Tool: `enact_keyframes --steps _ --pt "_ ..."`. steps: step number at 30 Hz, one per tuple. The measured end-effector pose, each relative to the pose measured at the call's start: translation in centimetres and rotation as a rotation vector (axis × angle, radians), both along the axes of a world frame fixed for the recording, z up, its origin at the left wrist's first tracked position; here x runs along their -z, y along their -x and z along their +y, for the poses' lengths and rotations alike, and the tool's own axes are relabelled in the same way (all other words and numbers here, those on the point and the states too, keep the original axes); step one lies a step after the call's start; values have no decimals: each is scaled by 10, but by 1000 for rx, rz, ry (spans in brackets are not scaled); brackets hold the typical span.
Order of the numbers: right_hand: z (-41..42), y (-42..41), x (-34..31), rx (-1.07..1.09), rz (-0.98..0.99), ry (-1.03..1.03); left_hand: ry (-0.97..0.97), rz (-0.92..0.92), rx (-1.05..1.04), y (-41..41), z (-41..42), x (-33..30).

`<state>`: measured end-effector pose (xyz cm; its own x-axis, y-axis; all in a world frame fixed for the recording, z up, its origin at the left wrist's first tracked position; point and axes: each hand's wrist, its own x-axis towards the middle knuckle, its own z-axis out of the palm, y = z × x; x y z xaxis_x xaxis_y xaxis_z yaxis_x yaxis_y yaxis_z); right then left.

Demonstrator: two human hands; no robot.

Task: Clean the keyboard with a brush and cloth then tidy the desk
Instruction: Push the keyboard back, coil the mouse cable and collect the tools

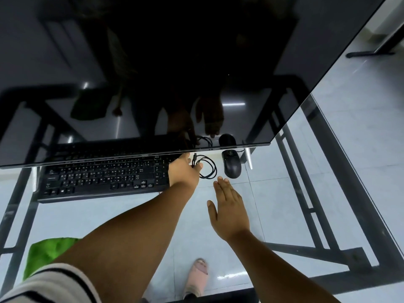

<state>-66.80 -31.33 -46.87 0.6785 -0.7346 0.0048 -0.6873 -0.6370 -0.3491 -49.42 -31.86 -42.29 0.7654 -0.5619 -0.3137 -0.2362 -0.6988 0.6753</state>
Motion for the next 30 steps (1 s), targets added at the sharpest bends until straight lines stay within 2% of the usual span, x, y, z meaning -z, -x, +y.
enact_keyframes --steps 7,14,23,26,30 --pt "-1 0 -1 8 -3 -5 116 36 25 5 26 -8" --pt "22 -17 -11 115 -6 -31 212 8 3 -29 99 -23" --pt "128 -100 -37 30 -174 -223 118 -103 -174 -106 239 -40" --pt "159 -121 -40 25 -144 -280 61 -104 -241 -123 286 -36" --pt "196 -139 -43 31 18 -357 -42 -113 -315 -141 344 -26"
